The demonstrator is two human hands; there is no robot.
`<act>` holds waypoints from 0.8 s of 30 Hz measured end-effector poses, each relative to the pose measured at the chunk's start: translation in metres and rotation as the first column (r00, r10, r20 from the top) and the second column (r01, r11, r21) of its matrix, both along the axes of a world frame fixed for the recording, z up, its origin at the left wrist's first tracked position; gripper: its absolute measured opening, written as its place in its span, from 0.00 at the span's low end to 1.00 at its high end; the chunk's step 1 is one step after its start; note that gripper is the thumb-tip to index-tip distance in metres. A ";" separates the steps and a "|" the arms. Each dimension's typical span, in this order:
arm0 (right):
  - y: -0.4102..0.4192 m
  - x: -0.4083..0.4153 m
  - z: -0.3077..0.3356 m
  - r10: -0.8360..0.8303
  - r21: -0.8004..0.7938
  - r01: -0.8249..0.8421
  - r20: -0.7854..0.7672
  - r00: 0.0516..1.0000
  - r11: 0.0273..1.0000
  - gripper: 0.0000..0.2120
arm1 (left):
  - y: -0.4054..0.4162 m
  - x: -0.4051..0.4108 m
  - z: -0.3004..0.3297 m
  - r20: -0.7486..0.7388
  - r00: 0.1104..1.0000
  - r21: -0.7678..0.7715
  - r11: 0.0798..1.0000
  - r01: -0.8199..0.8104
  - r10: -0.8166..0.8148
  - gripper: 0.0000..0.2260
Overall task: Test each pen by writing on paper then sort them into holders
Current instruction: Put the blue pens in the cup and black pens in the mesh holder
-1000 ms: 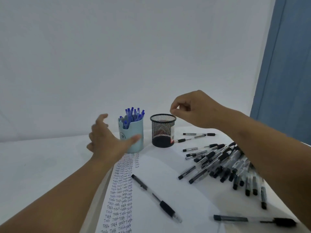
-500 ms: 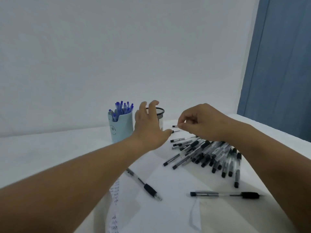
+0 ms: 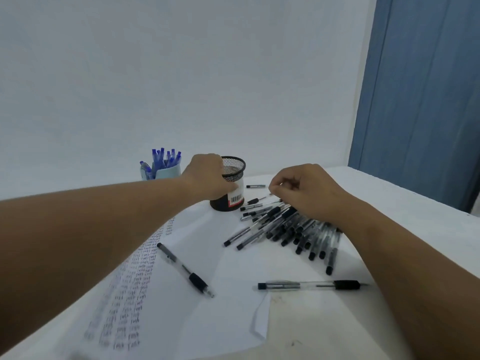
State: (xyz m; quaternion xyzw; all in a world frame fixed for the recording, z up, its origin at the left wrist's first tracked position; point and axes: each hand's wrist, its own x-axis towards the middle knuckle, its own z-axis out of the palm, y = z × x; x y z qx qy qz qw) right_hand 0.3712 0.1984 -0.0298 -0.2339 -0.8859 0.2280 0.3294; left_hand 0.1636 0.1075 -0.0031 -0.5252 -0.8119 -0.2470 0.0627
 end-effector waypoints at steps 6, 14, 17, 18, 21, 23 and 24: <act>-0.004 0.000 -0.002 0.061 -0.013 -0.062 -0.045 0.997 0.998 0.05 | -0.029 0.006 0.014 0.109 0.988 0.300 0.951 0.068 -0.105 0.19; -0.079 -0.048 -0.005 0.268 0.165 -0.312 0.245 0.932 0.936 0.03 | -0.119 -0.016 -0.014 0.211 0.935 0.657 0.749 0.081 -0.285 0.32; -0.105 -0.070 -0.010 0.252 0.116 -0.334 0.444 0.860 0.935 0.13 | -0.138 -0.028 -0.036 0.176 0.952 0.708 0.704 0.056 -0.252 0.34; -0.112 -0.076 -0.011 0.237 0.093 -0.319 0.485 0.842 0.943 0.17 | -0.143 -0.032 -0.039 0.183 0.951 0.714 0.699 0.047 -0.250 0.34; -0.124 -0.085 -0.008 0.205 0.048 -0.273 0.543 0.815 0.961 0.13 | -0.153 -0.040 -0.039 0.216 0.942 0.734 0.679 0.018 -0.258 0.35; -0.125 -0.083 0.002 0.182 0.004 -0.225 0.573 0.799 0.974 0.06 | -0.156 -0.041 -0.038 0.231 0.935 0.751 0.660 0.005 -0.270 0.34; -0.123 -0.080 0.008 0.170 -0.026 -0.189 0.573 0.802 0.982 0.06 | -0.156 -0.040 -0.038 0.239 0.930 0.755 0.655 0.003 -0.279 0.34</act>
